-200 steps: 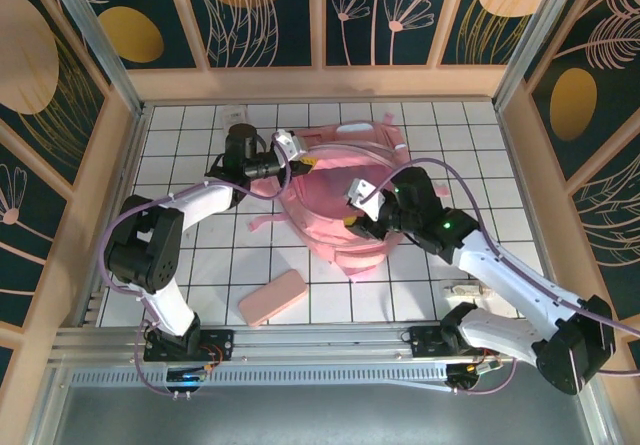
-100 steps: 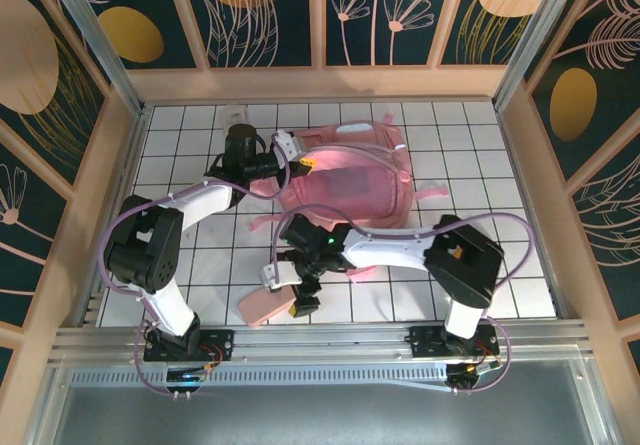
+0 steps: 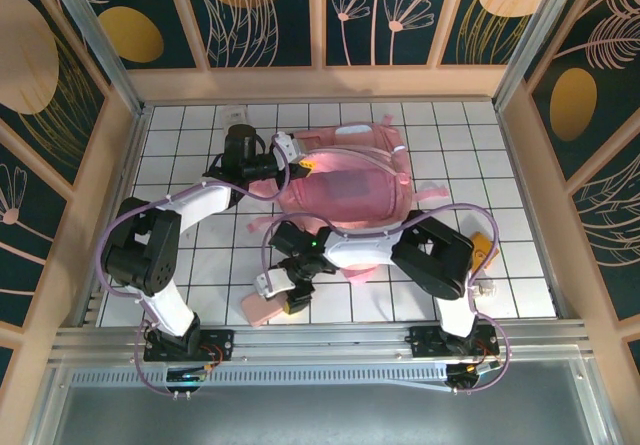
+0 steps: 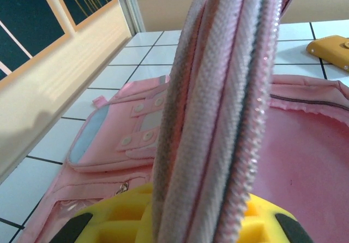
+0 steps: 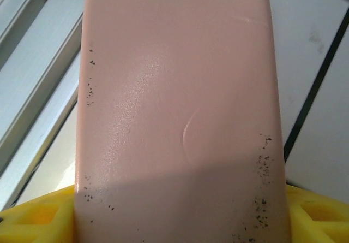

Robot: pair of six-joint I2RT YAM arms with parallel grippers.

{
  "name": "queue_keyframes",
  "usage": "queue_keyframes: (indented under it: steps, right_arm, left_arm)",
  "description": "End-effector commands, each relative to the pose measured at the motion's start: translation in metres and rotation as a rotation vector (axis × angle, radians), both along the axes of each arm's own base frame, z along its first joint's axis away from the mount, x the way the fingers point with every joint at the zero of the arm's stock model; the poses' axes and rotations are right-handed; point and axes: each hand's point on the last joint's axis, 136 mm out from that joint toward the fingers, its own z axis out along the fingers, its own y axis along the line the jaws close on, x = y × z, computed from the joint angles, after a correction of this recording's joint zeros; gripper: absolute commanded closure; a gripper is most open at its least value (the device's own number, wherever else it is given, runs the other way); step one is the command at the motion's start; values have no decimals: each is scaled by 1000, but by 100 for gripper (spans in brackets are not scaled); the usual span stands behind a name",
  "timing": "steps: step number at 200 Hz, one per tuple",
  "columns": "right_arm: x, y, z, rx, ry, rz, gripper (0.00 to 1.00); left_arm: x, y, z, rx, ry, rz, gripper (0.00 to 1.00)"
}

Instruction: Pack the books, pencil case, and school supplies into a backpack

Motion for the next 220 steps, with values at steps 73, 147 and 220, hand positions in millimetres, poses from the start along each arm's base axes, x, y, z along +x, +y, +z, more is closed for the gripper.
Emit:
queue_keyframes:
  steps: [73, 147, 220]
  right_arm:
    - [124, -132, 156, 245, -141, -624, 60]
    - [208, -143, 127, 235, -167, -785, 59]
    - [326, -152, 137, 315, -482, -1194, 6]
  left_arm:
    - [-25, -1, 27, -27, -104, -132, 100]
    - [-38, -1, 120, -241, -232, -150, 100]
    - [-50, -3, 121, -236, -261, -215, 100]
